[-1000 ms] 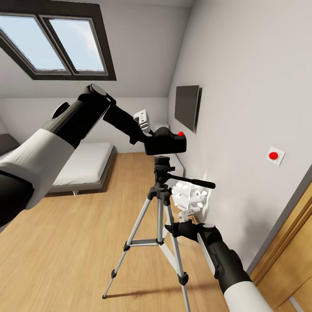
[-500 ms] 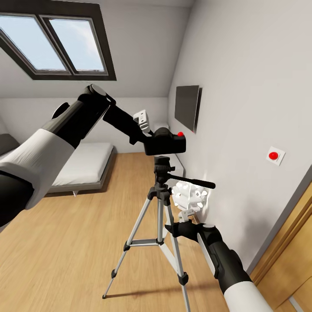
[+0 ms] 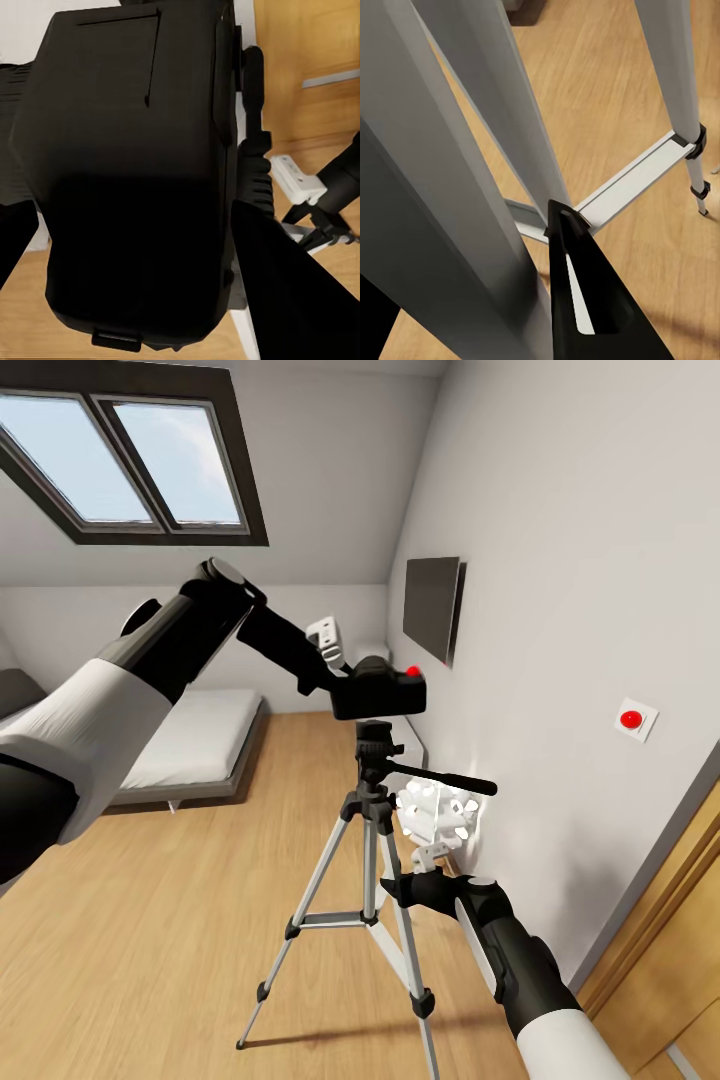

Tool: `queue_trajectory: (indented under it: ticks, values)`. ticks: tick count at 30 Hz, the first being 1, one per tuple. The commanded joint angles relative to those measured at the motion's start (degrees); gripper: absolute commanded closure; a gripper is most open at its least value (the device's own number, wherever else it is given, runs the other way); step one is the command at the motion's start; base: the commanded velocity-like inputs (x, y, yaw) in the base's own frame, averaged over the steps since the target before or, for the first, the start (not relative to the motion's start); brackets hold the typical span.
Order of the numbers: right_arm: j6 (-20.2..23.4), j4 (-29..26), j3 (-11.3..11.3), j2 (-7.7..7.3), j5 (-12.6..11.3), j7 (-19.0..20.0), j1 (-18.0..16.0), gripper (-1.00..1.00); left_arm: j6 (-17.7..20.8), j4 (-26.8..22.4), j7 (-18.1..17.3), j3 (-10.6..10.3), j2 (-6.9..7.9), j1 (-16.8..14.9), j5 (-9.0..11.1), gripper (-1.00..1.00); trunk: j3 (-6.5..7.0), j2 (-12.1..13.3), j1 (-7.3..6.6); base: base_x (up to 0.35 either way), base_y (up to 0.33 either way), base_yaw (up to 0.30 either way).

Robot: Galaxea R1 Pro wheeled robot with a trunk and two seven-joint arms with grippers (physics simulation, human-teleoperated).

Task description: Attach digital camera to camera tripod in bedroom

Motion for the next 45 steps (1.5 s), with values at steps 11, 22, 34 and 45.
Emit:
queue_trajectory:
  ticks: [11,22,34,45]
  values:
    - [0.27,0.44,-0.07,0.03,0.43,0.38,-0.05,1.00,0.05,2.71,0.04,-0.08,0.10,0.04,-0.36,1.00,-0.12,-0.11,0.03,0.000,0.000,0.000]
    - [0.28,0.77,-0.07,0.03,0.52,0.48,-0.05,1.00,-0.03,3.35,0.05,-0.11,-0.10,0.05,-0.25,1.00,-0.12,-0.11,0.03,0.000,0.000,0.000]
    - [0.28,0.77,-0.07,0.03,0.53,0.56,-0.05,1.00,-0.29,3.46,2.02,-0.16,-0.22,1.12,-0.42,1.00,-0.12,-0.11,0.03,0.000,0.000,0.000]
    - [0.27,0.77,-0.07,0.03,0.52,0.48,-0.05,1.00,-0.34,3.46,2.26,-0.18,-0.27,1.33,-0.51,1.00,-0.12,-0.11,0.03,0.000,0.000,0.000]
